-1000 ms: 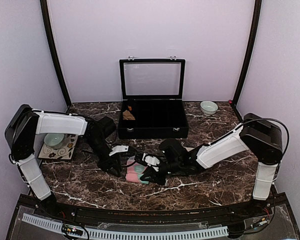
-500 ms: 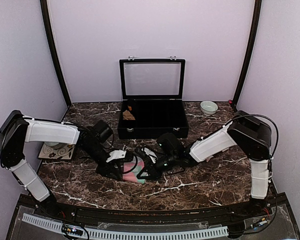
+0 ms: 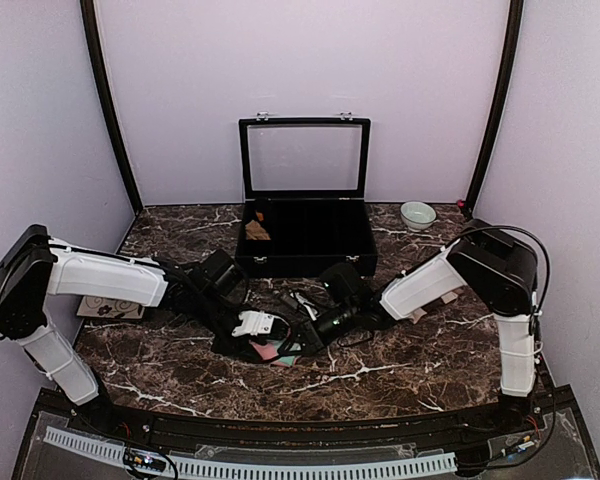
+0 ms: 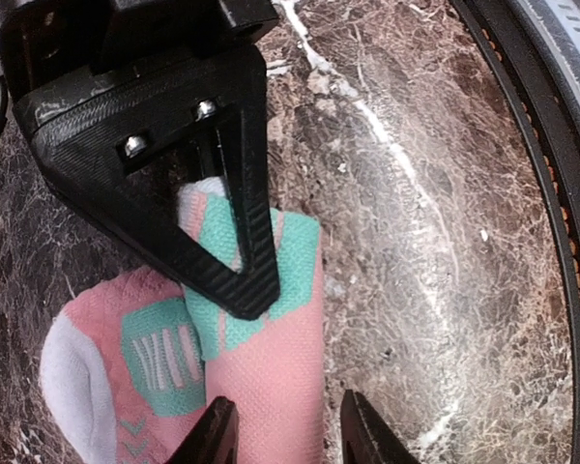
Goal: Roll the socks
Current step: Roll the sock at the center of the board.
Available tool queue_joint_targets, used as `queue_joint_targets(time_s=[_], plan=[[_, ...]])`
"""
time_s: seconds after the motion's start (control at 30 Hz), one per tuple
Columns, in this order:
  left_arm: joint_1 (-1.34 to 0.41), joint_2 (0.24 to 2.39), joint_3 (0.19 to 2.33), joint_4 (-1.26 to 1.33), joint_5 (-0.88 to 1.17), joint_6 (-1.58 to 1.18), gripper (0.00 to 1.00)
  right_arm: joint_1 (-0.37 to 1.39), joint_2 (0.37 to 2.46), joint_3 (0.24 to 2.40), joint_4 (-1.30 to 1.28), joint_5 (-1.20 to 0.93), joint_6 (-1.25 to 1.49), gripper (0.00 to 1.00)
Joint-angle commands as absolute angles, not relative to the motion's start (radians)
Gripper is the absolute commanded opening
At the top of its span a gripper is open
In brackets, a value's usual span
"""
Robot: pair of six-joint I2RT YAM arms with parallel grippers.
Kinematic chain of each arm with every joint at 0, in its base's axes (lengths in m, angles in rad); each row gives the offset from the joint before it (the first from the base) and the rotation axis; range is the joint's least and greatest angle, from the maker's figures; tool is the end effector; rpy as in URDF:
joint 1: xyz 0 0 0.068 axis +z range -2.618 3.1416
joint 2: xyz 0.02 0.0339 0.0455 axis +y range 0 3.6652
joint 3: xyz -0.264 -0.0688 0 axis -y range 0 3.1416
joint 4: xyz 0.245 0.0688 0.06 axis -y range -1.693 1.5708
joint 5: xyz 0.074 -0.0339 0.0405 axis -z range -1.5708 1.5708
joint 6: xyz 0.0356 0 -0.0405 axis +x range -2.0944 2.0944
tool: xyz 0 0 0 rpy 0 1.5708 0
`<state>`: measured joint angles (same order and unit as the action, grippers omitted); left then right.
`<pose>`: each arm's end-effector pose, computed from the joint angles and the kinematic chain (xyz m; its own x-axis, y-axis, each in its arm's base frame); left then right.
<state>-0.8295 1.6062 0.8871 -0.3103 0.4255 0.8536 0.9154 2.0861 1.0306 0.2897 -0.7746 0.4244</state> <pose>0.1972 -0.2371 0.1699 0.2342 0.7607 -0.6053 0.9721 -0.1753 0.1559 0.2208 0.3281 0.0907 -0.7448 -0.4860 -0.4573 -0.6224 0.2590 0.7386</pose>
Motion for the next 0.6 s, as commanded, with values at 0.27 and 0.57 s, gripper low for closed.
queue_joint_targets(time_s=[0.27, 0.57], plan=[[-0.851, 1.692, 0.877, -0.273, 0.274, 0.873, 0.39, 0.905, 2.200, 0.957, -0.036, -0.683, 0.469, 0.00], [-0.851, 1.757, 0.871, -0.264, 0.215, 0.882, 0.09, 0.902, 2.171, 0.932, 0.025, -0.707, 0.490, 0.03]])
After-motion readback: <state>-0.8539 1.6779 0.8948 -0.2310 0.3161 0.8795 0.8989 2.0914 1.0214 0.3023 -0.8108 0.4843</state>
